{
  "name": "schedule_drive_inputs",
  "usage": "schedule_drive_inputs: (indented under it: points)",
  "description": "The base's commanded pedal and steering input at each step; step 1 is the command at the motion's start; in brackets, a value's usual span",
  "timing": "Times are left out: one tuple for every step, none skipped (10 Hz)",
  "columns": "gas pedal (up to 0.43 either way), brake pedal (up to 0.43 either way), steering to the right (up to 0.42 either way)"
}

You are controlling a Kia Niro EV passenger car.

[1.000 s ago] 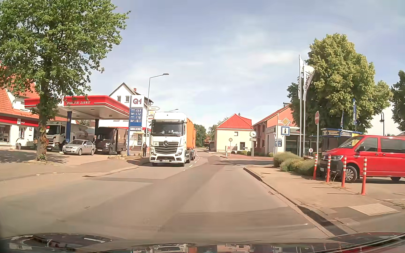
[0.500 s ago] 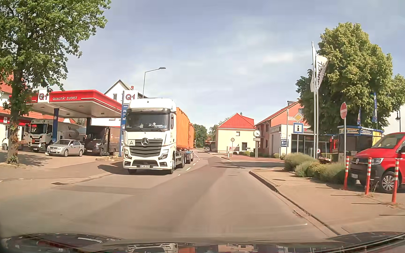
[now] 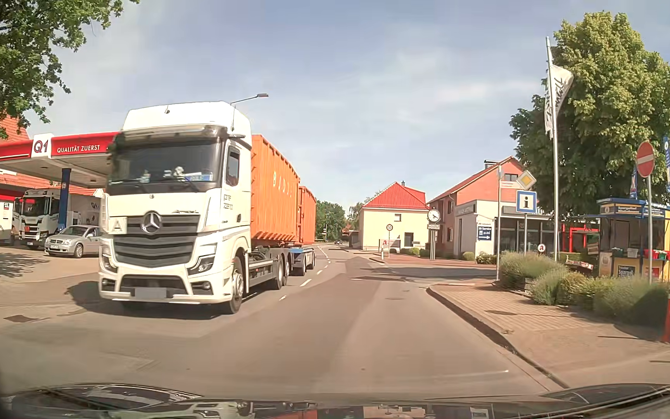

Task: Follow the waypoints while adhering to traffic rules and regulations

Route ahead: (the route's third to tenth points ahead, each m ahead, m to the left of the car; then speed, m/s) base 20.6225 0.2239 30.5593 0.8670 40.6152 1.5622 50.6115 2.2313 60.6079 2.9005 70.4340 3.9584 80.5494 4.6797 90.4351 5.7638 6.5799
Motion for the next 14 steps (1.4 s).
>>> schedule_drive_inputs:
  points:
    - [0.248, 0.0, -0.005]
    - [0.248, 0.0, -0.005]
    - [0.248, 0.0, -0.003]
    - [0.248, 0.0, -0.001]
    - [0.248, 0.0, 0.001]
    - [0.248, 0.0, 0.001]
    - [0.248, 0.0, 0.001]
    - [0.248, 0.0, 0.001]
    - [0.248, 0.0, 0.0]
    - [0.248, 0.0, 0.0]
    - [0.248, 0.0, -0.001]
    - [0.248, 0.0, -0.001]
    - [0.248, 0.0, -0.001]
    - [0.248, 0.0, -0.002]
